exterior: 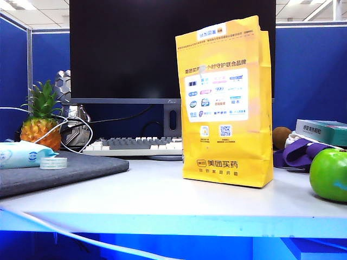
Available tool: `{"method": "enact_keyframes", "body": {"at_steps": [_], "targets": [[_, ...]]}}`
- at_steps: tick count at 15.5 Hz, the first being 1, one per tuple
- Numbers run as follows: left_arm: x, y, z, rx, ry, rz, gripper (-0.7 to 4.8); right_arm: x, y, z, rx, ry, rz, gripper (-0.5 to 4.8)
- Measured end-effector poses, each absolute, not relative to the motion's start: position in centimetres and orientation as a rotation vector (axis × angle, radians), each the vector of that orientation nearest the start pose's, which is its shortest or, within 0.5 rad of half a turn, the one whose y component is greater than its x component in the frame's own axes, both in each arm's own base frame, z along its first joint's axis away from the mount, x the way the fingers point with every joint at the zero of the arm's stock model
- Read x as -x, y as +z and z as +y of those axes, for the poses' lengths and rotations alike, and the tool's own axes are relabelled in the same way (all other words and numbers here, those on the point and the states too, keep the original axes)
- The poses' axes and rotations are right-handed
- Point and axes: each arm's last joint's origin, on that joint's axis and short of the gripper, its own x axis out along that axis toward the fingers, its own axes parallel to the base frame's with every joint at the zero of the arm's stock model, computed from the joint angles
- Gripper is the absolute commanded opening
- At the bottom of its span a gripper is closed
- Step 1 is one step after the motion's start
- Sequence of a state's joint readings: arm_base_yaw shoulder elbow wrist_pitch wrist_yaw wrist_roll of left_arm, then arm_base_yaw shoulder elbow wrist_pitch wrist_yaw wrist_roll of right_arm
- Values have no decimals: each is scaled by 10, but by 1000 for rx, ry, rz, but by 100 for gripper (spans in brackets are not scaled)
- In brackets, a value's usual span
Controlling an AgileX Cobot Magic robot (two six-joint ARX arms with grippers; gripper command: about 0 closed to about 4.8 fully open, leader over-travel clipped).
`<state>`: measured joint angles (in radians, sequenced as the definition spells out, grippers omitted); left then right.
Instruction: Pick up the green apple and throw it into the yellow paper bag.
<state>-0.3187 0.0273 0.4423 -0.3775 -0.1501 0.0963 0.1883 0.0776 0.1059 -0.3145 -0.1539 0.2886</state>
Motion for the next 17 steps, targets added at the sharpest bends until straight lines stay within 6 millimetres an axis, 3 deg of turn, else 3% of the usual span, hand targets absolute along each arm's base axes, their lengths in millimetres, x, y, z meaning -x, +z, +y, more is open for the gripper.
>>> {"method": "enact_keyframes", "body": {"at_steps": [1,4,7,11,13,17], "targets": [[-57,255,-14,-97,-169,-5,479,-90,150,22,-279,294,346,479],[-75,214,-18,-121,-154,108,479,-91,153,21,-285,302,254,479],[-89,184,-11,-107,-41,66,479,-93,153,17,-290,267,211,479],[-93,185,-8,-87,8,-69,479,-95,152,11,-296,197,178,479],[-97,171,-9,-90,7,-59,479,-96,152,9,-297,179,176,479],[-97,171,-9,-88,4,-61,479,-96,152,9,-296,180,176,479]]}}
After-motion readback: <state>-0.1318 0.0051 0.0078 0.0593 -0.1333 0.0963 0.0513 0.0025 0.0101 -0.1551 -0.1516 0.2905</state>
